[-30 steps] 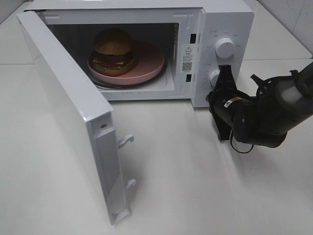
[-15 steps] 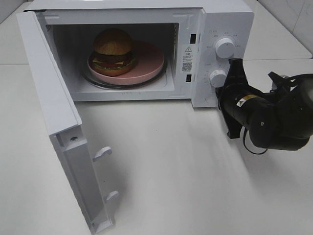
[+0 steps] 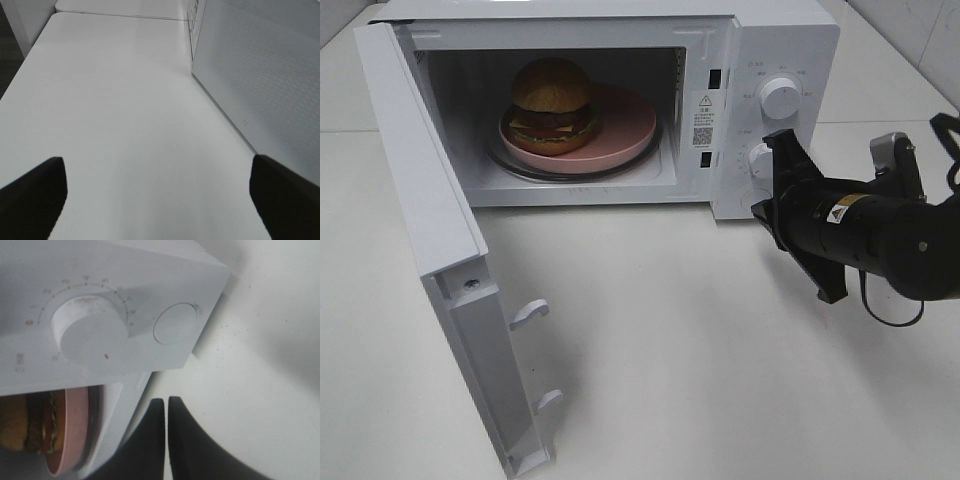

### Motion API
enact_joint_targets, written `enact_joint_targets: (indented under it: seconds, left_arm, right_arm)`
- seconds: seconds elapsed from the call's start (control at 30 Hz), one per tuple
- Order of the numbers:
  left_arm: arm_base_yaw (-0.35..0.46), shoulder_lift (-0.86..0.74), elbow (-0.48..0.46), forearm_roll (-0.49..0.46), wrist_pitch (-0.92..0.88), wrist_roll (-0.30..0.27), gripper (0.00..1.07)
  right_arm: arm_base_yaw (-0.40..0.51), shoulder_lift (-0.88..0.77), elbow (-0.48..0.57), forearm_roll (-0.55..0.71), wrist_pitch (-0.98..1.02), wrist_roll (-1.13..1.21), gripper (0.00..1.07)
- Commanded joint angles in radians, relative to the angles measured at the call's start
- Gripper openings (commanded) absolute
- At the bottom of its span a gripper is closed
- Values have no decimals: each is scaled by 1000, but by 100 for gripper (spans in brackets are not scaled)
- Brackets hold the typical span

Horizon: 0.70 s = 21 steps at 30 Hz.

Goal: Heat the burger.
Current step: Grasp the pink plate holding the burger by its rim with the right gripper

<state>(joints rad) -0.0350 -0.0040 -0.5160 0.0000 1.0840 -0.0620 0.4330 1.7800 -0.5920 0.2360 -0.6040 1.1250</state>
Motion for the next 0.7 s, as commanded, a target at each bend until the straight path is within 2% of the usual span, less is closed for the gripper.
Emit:
enact_joint_targets:
  seconds: [0.03, 0.3, 0.33, 0.4, 0.7]
  left_arm:
    - [3, -14, 0, -10, -17, 0, 91]
    - [3, -14, 0, -10, -17, 0, 91]
    - [3, -14, 0, -10, -17, 0, 91]
    - [3, -14, 0, -10, -17, 0, 91]
    - [3, -14, 0, -10, -17, 0, 91]
  right_arm:
    - [-3, -52, 3, -15, 76, -112, 0]
    - [-3, -189, 1, -15, 301, -546, 0]
    - [-3, -189, 1, -15, 301, -546, 0]
    - [-3, -235, 1, -10, 421, -713, 0]
    - [-3, -289, -32, -7, 624, -948, 0]
